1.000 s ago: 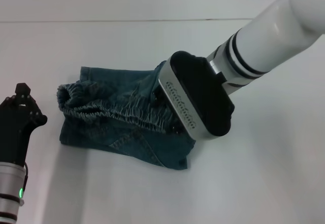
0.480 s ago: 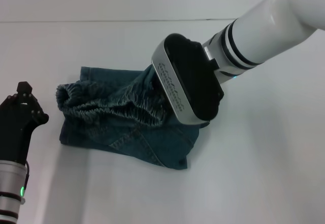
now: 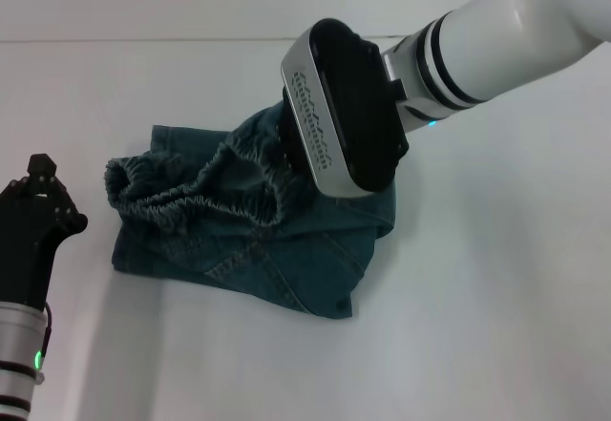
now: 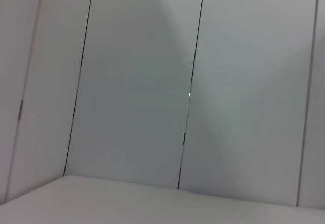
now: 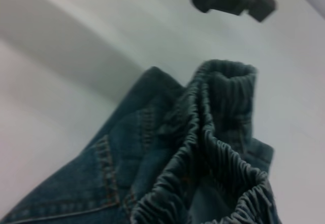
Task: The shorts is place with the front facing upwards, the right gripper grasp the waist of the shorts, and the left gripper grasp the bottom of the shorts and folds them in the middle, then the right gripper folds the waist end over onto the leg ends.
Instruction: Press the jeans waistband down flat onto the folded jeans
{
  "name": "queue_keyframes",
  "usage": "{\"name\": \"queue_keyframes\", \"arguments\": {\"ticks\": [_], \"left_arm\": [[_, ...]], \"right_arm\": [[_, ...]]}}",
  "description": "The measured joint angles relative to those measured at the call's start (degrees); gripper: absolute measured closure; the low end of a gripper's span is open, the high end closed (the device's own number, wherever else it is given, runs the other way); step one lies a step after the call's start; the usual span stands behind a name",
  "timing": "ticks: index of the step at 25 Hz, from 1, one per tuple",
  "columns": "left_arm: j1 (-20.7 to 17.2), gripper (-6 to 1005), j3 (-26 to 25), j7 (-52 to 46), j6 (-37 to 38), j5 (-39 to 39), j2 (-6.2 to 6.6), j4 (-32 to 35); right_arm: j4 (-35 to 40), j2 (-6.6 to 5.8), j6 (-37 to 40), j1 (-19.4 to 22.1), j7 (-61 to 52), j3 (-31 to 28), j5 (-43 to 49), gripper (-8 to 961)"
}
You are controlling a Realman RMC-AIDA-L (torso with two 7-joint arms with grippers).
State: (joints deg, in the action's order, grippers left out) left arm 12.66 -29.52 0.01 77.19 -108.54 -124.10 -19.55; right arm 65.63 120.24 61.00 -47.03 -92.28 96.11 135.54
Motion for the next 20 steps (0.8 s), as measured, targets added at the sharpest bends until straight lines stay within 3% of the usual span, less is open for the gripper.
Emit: {"name": "queue_keyframes", "arguments": {"ticks": [20], "left_arm": [[-0.3, 998, -0.4, 0.0, 0.4, 0.0, 0.00, 0.4]], "right_arm": [[-0.9, 0.00, -7.9, 0.1, -3.2, -0.9, -2.0, 940]]}}
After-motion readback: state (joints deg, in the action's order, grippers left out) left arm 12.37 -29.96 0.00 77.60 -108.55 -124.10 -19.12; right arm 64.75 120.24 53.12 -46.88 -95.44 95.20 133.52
